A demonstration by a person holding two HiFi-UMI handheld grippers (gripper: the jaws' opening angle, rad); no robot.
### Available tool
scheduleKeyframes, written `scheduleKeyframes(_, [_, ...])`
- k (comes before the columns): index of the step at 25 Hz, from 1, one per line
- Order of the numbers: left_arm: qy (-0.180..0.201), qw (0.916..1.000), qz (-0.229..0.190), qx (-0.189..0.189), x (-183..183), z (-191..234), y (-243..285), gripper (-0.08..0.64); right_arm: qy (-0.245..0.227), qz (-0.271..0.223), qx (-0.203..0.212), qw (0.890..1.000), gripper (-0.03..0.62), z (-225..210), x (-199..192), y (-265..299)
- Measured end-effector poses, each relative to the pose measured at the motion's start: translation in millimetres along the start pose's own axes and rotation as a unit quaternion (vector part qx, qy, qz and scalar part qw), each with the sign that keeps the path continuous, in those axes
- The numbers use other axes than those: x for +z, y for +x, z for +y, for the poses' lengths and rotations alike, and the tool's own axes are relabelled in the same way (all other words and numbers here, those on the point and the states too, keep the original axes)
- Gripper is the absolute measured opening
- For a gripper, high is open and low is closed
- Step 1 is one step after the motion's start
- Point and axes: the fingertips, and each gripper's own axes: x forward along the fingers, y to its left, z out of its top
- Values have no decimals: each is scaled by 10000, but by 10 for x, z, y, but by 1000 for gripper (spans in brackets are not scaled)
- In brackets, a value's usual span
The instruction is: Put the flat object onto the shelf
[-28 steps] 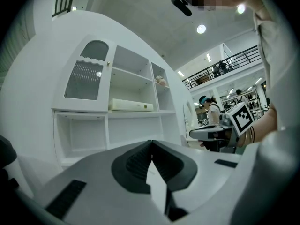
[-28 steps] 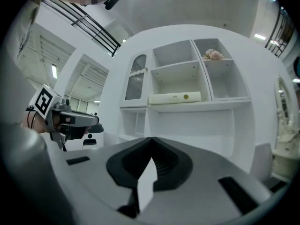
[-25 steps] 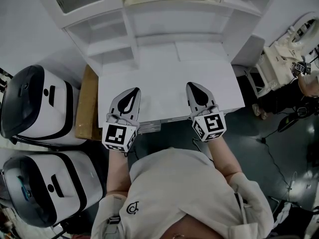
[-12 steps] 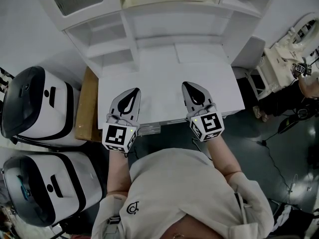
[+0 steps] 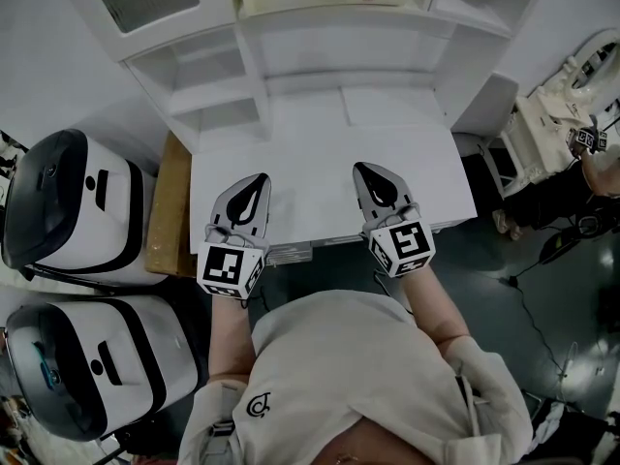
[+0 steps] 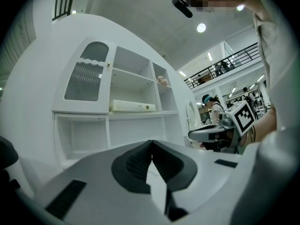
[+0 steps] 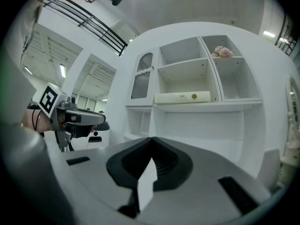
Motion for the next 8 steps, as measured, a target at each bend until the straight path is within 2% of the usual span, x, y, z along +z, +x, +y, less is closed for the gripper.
scheduleKeyframes(8, [45,10000,41,36,-34,77,78,14,72,-13,37,10000,6,-26,-4,70])
